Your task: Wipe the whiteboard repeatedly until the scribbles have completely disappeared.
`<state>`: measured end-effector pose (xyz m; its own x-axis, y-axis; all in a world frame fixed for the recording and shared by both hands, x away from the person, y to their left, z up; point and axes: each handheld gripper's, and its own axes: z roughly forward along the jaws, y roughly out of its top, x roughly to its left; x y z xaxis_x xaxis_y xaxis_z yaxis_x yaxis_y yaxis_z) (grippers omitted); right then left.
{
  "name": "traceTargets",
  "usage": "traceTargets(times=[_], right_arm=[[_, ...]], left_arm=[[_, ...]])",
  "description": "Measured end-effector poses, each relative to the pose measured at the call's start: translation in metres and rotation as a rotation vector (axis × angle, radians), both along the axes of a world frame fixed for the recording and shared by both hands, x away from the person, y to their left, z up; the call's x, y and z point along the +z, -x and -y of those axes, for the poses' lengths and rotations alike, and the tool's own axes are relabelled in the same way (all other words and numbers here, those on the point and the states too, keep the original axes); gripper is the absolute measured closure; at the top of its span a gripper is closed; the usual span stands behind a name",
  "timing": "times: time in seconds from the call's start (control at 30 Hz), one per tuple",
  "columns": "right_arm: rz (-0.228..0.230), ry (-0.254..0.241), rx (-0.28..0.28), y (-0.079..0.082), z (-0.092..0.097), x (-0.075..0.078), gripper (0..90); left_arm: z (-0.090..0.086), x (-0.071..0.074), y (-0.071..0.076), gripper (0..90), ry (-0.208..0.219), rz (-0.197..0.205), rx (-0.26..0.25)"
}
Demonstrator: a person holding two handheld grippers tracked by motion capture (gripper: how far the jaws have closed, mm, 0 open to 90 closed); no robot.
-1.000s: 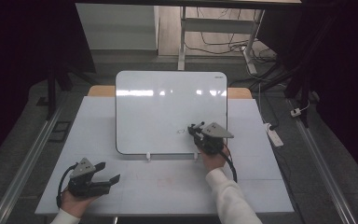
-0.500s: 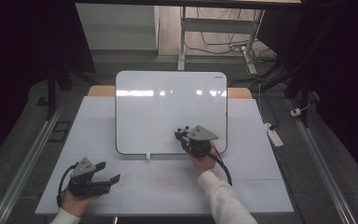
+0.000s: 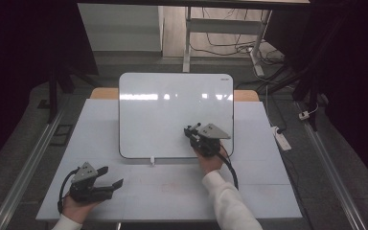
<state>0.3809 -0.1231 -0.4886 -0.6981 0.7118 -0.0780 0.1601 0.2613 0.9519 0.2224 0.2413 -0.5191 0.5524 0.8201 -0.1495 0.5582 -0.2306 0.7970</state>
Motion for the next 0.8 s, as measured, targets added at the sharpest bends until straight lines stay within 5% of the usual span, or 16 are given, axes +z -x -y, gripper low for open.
traceTargets(times=[0.07,0.13,0.3,0.47,0.5,0.67,0.73,0.8], right_arm=[[-0.018,0.044,0.1,0.008,-0.017,-0.008,77.1],[0.02,0.129,0.144,0.013,-0.03,-0.011,77.1],[0.005,-0.004,0.004,-0.007,-0.012,0.006,77.1],[0.016,0.143,0.157,0.011,-0.045,-0.008,77.2],[0.021,0.148,0.156,0.01,-0.045,-0.007,77.1],[0.022,0.022,0.002,-0.013,-0.021,0.013,77.1],[0.021,0.041,0.029,-0.01,-0.027,0.011,77.1],[0.012,0.088,0.123,-0.004,-0.042,0.003,77.1]], left_arm=[[0.001,-0.001,-0.001,22.0,-0.001,-0.005,-0.003],[0.001,-0.001,-0.001,22.0,-0.003,-0.004,-0.006],[-0.001,0.0,0.0,22.0,0.003,-0.002,0.001],[-0.001,-0.001,-0.001,22.0,0.0,-0.005,-0.005],[-0.001,-0.001,-0.001,22.0,0.001,-0.003,-0.003],[-0.002,0.0,0.0,22.0,0.004,0.0,0.0],[-0.001,-0.001,-0.001,22.0,0.002,-0.002,-0.003],[-0.001,-0.001,-0.002,22.0,-0.001,-0.004,-0.004]])
